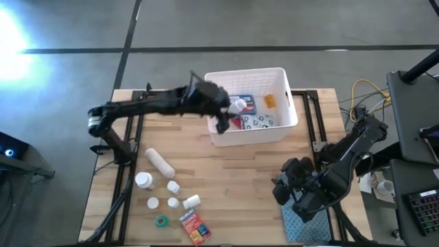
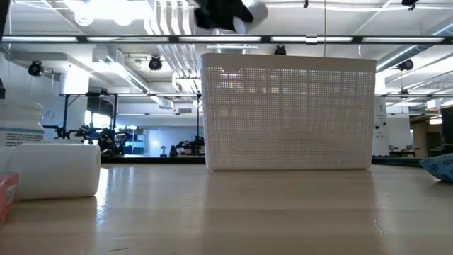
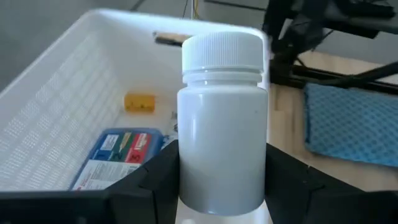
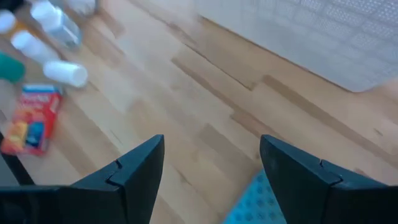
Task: Pick & place medical supplies in basket/bin
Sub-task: Put the top white medicine bottle into the white bin
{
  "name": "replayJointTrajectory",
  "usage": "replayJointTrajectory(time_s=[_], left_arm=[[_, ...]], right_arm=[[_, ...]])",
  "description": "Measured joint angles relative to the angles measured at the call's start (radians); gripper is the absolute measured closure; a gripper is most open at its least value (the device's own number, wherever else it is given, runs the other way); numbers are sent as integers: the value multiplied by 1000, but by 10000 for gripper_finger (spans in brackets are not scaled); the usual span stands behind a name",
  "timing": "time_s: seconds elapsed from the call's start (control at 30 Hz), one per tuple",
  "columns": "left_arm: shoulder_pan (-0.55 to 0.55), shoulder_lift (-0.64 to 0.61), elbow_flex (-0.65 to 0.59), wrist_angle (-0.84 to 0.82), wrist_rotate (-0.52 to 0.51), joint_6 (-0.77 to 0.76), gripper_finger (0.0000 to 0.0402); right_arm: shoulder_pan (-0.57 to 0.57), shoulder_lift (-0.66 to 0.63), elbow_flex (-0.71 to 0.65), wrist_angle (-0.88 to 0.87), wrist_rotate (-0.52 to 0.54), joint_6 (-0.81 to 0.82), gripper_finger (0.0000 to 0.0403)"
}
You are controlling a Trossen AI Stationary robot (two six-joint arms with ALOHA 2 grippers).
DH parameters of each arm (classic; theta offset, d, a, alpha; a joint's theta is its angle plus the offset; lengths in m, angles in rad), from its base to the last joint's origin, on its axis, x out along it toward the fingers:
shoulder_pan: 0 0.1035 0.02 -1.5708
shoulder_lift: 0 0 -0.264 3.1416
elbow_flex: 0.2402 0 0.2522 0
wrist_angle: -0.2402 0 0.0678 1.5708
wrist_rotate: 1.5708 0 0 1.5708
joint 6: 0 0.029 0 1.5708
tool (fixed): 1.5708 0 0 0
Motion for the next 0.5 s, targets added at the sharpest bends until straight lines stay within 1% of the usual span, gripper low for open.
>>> replayJointTrajectory(time_s=[0.07, 0.13, 0.3, 0.4, 0.5], left_arm=[[59, 50, 38, -14, 60, 2, 236], [109, 107, 73, -10, 109, 2, 236], [181, 261, 180, -50, 231, 32, 236], [187, 332, 255, -93, 250, 117, 235], [189, 389, 333, -141, 259, 227, 235]], right_arm=[[-6, -16, -16, 2, -15, -25, 151], [-8, -38, -45, -1, -22, -18, 153], [-27, -105, -132, 4, -9, 118, 161], [-68, -137, -175, 28, 8, 169, 163], [-128, -153, -201, 98, 11, 171, 163]])
